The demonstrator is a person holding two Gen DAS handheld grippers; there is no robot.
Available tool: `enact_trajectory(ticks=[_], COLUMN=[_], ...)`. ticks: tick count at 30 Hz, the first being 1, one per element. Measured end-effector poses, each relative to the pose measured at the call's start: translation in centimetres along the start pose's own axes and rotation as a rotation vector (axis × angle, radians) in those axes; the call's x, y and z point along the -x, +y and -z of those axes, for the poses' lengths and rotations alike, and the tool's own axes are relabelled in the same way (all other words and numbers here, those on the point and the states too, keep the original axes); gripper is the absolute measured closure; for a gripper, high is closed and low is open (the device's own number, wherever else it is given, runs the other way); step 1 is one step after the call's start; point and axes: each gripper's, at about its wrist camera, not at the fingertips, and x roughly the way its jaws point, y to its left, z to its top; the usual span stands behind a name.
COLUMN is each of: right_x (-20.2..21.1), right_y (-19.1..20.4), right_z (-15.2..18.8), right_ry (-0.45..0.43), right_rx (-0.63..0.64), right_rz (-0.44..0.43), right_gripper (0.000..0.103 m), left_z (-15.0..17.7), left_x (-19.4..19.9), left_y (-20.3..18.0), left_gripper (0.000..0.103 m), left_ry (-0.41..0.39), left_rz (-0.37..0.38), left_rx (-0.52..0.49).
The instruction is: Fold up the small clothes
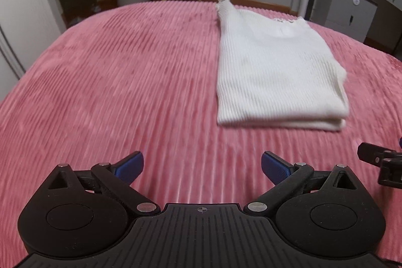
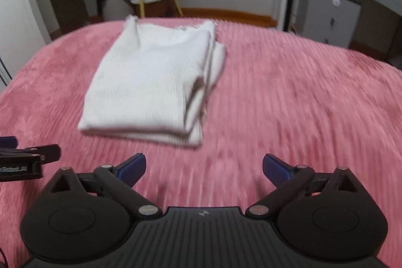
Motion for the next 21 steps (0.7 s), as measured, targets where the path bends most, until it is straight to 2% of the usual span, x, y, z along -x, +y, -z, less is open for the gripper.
enact_trajectory(ticks=[6, 9, 13, 21], right_x=[3.4, 4.0, 4.7, 5.5], right_y=[1.5, 2.1, 2.2, 2.7], right_z=[0.5, -0.8, -1.8, -2.5], right_ry=[-0.003, 0.038, 0.04, 0.057], right_rx=[0.018, 0.039, -0.01, 0.014], right_rz=[0.077, 0.061, 0.077, 0.111], right_gripper=[0.004, 0.004, 0.004, 0.004], left_z=[0.9, 0.5, 0.2, -0.8], left_x=[3.3, 4.0, 4.7, 5.6], left_y=[0.1, -0.2, -0.5, -1.3], left_gripper=[0.001, 0.001, 0.0, 0.0], left_ry=[0.029, 0.043, 0.049, 0.027], left_rz=[-0.009, -0.021, -0.043, -0.015], left_rx=[0.004, -0.021, -0.045, -0.072])
